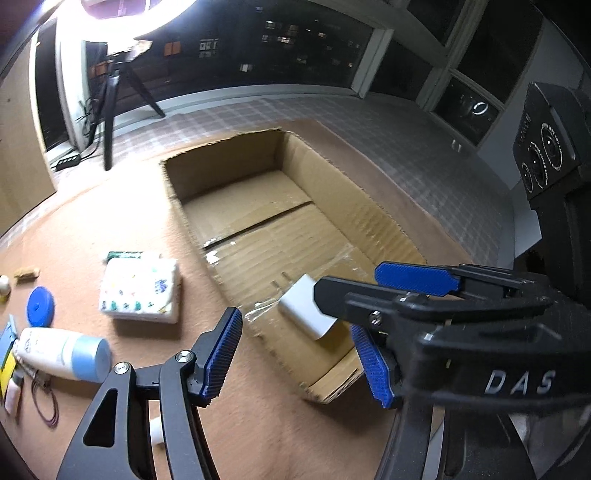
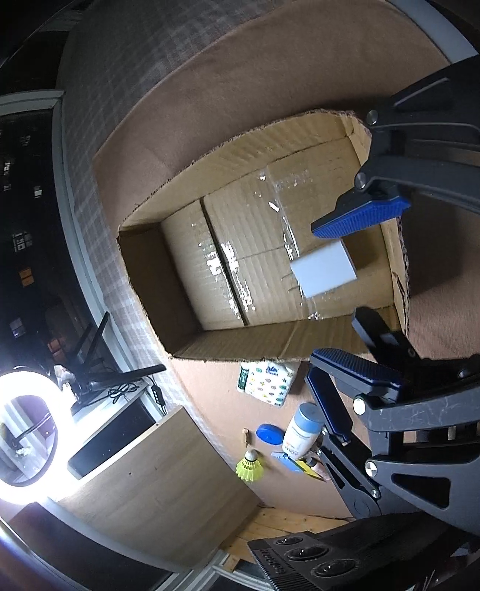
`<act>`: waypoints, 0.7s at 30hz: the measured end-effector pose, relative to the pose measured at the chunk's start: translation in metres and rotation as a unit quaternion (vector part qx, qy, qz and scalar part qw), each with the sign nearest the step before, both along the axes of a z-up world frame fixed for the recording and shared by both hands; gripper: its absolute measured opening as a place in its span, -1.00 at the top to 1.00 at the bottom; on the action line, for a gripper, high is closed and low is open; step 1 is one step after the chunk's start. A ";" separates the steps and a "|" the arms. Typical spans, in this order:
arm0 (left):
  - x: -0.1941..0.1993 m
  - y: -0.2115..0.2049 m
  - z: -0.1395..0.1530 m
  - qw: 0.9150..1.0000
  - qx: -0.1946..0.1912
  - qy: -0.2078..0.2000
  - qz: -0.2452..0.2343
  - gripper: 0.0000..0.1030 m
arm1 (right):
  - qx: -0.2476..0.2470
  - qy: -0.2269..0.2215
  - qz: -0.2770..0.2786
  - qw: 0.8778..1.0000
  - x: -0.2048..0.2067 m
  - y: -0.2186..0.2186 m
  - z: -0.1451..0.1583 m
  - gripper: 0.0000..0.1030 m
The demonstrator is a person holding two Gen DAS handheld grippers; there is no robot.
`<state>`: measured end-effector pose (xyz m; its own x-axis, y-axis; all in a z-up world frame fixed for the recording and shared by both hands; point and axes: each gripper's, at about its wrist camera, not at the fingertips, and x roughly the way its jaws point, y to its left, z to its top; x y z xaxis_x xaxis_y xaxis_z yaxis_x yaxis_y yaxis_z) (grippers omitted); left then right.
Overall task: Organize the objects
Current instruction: 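Open the right gripper to drop the charger and withdraw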
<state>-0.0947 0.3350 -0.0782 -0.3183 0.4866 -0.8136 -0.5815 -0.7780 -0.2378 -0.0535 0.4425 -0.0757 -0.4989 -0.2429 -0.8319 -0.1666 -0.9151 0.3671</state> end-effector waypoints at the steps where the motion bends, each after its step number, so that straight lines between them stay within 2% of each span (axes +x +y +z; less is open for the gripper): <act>1: 0.000 -0.005 0.001 1.000 0.000 0.001 0.004 -0.27 | 0.000 0.001 0.002 1.000 0.000 -0.002 0.001 -0.14; 13: -0.004 -0.091 0.008 0.997 -0.010 0.003 0.078 -0.26 | 0.012 0.028 0.054 0.998 -0.018 -0.051 0.008 -0.13; 21: -0.002 -0.159 -0.002 0.990 -0.016 -0.011 0.137 -0.26 | 0.006 0.010 0.121 0.993 -0.040 -0.098 0.000 -0.13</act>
